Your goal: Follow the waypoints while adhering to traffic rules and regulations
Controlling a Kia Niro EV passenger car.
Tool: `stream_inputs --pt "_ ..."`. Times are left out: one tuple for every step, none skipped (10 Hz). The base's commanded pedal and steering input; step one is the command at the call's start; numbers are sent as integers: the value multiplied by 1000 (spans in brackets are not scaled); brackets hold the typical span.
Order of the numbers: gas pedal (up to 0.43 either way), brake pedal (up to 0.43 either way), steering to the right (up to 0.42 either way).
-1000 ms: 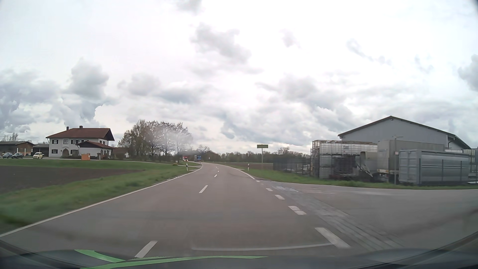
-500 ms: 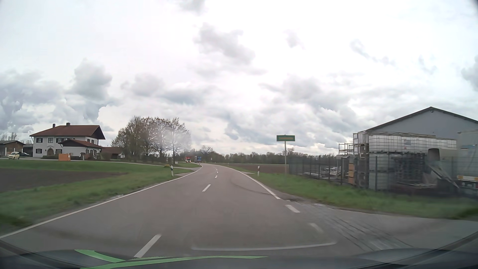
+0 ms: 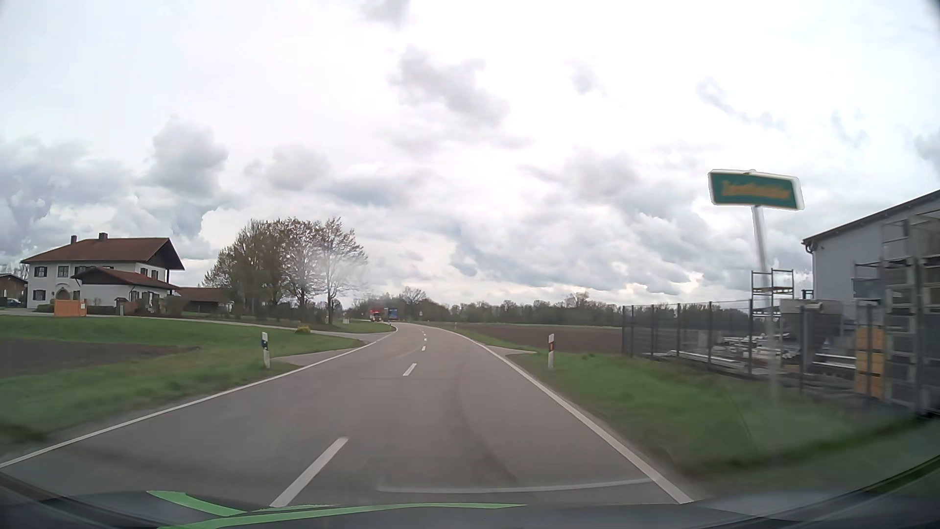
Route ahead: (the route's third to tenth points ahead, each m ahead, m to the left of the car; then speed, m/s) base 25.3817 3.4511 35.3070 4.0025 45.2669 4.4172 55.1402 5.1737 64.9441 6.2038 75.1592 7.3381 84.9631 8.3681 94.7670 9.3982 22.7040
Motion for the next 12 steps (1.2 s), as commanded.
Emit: stream_inputs --pt "248 0 -6" --pt "248 0 -6" --pt "248 0 -6" --pt "248 0 -7" --pt "248 0 -6" --pt "248 0 -6" --pt "248 0 -8" --pt "248 0 -8" --pt "248 0 -9" --pt "248 0 -9" --pt "248 0 -9" --pt "248 0 -9"
